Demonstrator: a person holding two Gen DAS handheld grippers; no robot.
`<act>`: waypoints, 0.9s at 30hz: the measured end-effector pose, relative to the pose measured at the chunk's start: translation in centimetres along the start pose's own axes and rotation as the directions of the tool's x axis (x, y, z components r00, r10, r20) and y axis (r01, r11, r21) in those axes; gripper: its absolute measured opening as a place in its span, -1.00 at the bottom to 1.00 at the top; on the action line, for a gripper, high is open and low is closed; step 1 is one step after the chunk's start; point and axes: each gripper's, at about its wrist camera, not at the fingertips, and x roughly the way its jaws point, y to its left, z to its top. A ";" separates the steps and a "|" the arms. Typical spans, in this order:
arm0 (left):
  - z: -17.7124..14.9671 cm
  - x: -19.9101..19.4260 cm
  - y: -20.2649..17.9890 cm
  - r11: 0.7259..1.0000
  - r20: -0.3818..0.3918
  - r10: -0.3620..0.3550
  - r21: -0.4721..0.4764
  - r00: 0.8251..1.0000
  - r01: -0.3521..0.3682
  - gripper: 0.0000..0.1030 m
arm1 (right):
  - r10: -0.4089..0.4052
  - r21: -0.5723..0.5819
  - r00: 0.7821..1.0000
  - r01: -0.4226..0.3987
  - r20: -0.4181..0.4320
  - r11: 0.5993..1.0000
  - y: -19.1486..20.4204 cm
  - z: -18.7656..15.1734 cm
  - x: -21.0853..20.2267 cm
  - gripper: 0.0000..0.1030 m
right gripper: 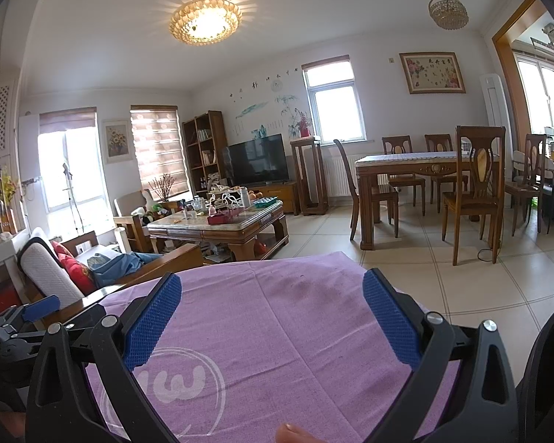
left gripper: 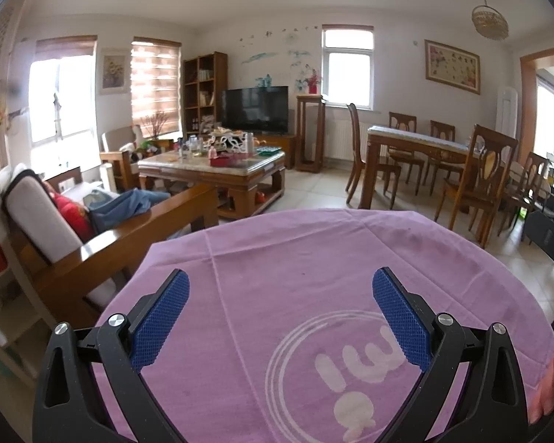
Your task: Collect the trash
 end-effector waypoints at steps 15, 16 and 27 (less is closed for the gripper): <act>-0.3 0.1 0.1 1.000 -0.006 -0.006 -0.007 1.000 0.006 0.90 | 0.000 0.003 1.000 0.000 0.000 1.000 -0.2 0.1 -0.1 0.90; -0.2 0.2 0.1 1.000 -0.007 -0.007 -0.006 1.000 0.007 0.90 | -0.001 0.003 1.000 0.001 0.001 1.000 -0.2 0.2 -0.1 0.90; -0.3 0.1 0.1 1.000 -0.010 -0.015 -0.008 1.000 0.015 0.90 | 0.000 0.004 1.000 0.000 0.000 1.000 -0.4 0.2 -0.1 0.90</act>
